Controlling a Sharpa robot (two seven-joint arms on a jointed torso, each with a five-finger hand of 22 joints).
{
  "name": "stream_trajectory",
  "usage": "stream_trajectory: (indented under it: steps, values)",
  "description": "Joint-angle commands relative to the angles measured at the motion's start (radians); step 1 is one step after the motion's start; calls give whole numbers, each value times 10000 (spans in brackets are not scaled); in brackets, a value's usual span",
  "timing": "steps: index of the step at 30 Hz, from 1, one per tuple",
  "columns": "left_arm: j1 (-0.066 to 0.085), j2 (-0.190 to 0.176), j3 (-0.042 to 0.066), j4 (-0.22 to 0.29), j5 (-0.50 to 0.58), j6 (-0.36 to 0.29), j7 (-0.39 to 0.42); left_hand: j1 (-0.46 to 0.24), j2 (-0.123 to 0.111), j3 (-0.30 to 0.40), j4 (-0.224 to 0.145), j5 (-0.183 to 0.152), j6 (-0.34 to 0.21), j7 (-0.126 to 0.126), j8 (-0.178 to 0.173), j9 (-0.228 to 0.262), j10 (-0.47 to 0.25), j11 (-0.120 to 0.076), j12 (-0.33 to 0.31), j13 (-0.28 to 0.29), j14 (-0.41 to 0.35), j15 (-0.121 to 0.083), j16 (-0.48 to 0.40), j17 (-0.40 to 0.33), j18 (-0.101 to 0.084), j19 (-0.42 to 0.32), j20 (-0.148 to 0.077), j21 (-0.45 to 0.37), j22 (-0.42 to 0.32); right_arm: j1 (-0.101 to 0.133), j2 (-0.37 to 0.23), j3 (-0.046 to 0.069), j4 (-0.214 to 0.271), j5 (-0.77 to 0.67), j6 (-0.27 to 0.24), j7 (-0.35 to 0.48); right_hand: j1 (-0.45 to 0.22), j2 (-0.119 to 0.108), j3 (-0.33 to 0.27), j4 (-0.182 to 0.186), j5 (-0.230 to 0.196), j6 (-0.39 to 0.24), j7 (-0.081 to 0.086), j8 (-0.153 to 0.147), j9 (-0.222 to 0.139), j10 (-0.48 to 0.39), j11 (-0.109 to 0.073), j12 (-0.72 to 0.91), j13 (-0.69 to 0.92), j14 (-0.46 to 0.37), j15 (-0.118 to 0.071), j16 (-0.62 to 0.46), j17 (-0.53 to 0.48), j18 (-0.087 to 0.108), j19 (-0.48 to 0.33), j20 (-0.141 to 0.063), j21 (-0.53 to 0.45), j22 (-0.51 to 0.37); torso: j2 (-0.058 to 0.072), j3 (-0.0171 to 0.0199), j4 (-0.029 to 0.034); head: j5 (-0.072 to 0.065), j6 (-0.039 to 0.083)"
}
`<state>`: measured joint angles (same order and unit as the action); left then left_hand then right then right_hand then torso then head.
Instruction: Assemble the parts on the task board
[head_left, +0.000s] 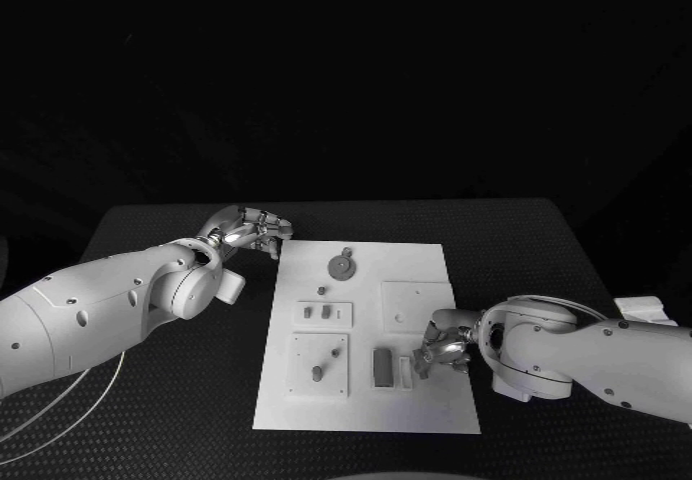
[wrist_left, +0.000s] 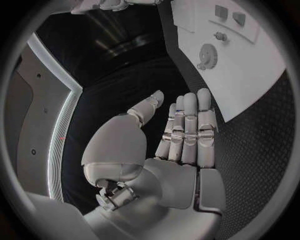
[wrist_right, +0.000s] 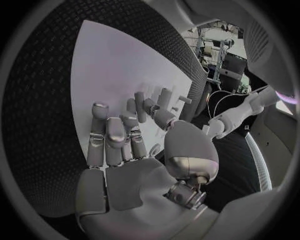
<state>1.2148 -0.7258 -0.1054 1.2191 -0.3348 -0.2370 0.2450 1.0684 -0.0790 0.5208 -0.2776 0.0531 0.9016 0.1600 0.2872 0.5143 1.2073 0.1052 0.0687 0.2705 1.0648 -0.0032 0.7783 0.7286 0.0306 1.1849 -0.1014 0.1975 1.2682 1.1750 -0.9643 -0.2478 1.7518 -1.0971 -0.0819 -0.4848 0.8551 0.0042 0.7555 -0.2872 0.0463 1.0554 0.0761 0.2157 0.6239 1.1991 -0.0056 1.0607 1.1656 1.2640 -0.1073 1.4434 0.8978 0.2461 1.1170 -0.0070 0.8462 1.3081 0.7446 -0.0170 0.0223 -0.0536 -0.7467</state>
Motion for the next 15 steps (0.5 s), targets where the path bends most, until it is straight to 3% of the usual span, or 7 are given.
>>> stream_trajectory:
  steps: [1, 15]
  values:
    - [7, 2, 5, 18, 3, 86, 59, -12, 39, -17, 20, -6, -17, 47, 40, -14, -61, -10, 15, -15, 85, 14, -67, 10, 455, 74, 11, -53, 13, -4, -20, -1, 46, 1111, -492, 139, 341, 281, -7, -32, 34, -139, 201, 49, 133, 125, -89, 40, -14, -10, -88, 63, -18, 157, 44, 13, 59, 181, -1, 1, -1, 10, -17]
    - [8, 11, 5, 19, 2, 107, 60, -7, 32, -13, 18, -4, -14, 46, 42, -14, -60, -10, 16, -15, 87, 14, -68, 13, 454, 76, 12, -57, 18, -4, 113, -3, -21, 1912, 26, -197, 287, 286, -18, -22, 34, -138, 194, 55, 128, 135, -97, 34, -28, 1, -102, 53, -32, 157, 53, 7, 52, 172, -2, -1, -2, 7, -64]
